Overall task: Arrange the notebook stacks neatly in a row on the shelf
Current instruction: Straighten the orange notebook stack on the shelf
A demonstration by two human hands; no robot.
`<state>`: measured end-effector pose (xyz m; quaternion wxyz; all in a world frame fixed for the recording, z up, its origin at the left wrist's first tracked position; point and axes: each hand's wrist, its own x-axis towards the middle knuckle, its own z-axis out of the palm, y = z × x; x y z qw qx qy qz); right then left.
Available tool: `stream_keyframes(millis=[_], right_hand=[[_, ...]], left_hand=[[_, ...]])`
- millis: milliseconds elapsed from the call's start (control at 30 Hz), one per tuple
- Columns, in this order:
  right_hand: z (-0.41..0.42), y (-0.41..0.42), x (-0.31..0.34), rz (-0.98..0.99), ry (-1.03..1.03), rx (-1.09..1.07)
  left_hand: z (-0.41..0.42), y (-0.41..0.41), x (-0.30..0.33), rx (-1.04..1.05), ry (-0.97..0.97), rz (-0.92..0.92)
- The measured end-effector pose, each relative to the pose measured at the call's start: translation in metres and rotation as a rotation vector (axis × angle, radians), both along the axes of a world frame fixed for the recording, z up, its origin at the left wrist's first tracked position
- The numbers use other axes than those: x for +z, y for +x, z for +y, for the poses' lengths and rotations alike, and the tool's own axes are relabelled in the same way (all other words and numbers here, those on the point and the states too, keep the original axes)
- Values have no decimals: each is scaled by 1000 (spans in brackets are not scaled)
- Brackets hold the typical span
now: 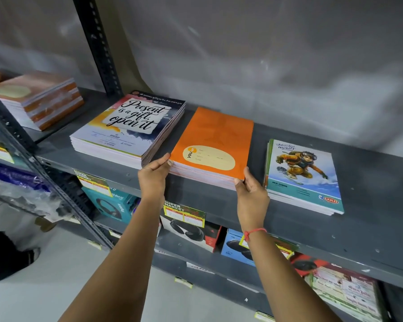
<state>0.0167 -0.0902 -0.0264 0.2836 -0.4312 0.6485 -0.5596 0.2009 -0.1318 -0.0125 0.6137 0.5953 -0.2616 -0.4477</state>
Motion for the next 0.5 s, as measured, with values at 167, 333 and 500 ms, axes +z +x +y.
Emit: stream_keyframes(millis=[167, 333, 500], right_hand=[[2, 1, 5, 95, 30, -29], [20, -5, 31, 406, 154, 41], [45, -34, 52, 566, -260, -289]], left_hand=[[3, 0, 3, -32, -27, 11], [17, -18, 10, 131, -6, -241], [45, -76, 23, -13, -331, -466]])
